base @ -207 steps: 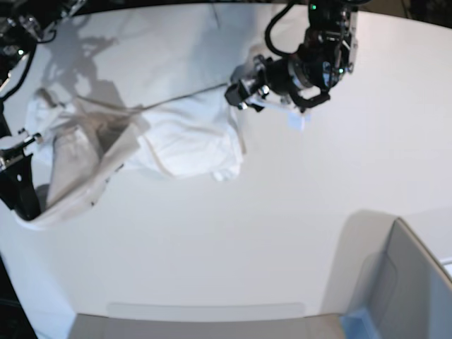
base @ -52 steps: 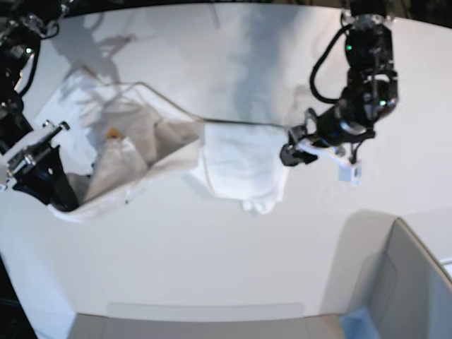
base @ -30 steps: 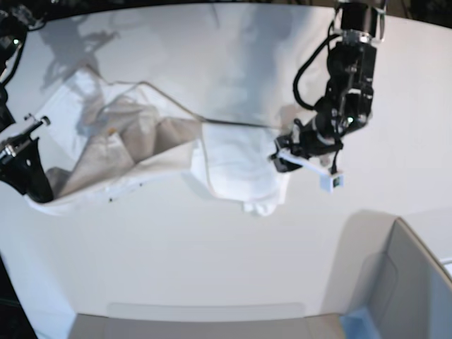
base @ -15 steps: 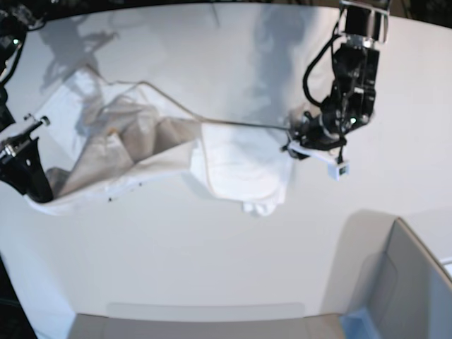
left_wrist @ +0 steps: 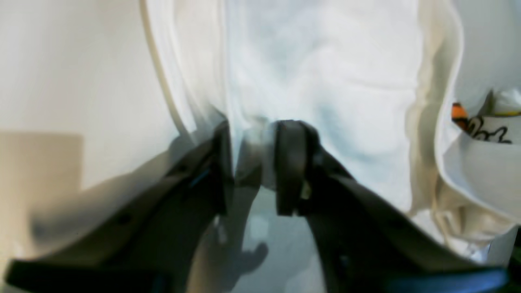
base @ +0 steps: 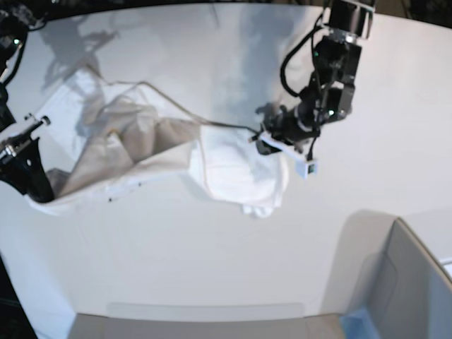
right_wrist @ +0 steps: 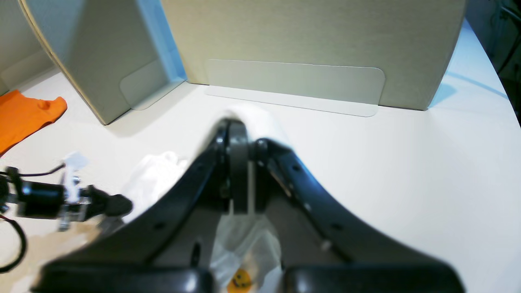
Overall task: Layout the t-shirt on the table in an organized manner, then fold the t-shirt properly
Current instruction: 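Regrasp the shirt edge with the left gripper and pull it taut, then lift the shirt with both grippers and fling it flat onto the table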
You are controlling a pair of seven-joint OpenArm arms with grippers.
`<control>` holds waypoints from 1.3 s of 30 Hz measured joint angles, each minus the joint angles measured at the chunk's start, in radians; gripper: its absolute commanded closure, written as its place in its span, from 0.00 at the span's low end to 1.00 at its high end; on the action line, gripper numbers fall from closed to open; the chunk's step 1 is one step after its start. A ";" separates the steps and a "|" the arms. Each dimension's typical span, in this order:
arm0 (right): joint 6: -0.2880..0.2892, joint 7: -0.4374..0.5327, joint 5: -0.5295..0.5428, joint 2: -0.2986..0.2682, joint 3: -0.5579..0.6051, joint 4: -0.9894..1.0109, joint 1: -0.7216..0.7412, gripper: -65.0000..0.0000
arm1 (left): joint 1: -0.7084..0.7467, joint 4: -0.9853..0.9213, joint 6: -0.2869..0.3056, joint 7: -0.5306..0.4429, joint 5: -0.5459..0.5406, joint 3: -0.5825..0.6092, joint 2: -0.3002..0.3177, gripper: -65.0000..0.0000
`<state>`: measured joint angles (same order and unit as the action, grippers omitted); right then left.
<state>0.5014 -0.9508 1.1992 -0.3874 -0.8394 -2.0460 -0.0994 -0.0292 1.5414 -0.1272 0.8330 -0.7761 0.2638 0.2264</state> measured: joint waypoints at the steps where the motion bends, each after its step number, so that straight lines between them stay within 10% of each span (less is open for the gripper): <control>1: 0.000 0.000 -0.002 0.000 0.000 0.000 0.000 1.00 | -0.014 -0.031 0.004 -0.022 -0.015 0.002 -0.002 0.86; 12: 0.000 0.001 -0.004 0.000 0.000 0.000 -0.015 1.00 | -0.004 0.068 -0.027 -0.001 0.016 -0.008 0.006 1.00; 23: 0.000 -0.001 -0.002 0.019 0.010 0.000 -0.012 1.00 | 0.116 0.414 -0.025 0.005 0.013 -0.271 -0.041 1.00; 39: 0.002 0.004 0.001 0.062 0.291 -0.003 0.163 1.00 | 0.141 0.475 0.159 -0.007 -0.438 -1.056 -0.058 1.00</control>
<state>0.5030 -0.9470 1.1999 -0.3252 -0.5488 -2.0487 0.0639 0.1116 2.0163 0.0322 0.8257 -1.2144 -0.7925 0.1680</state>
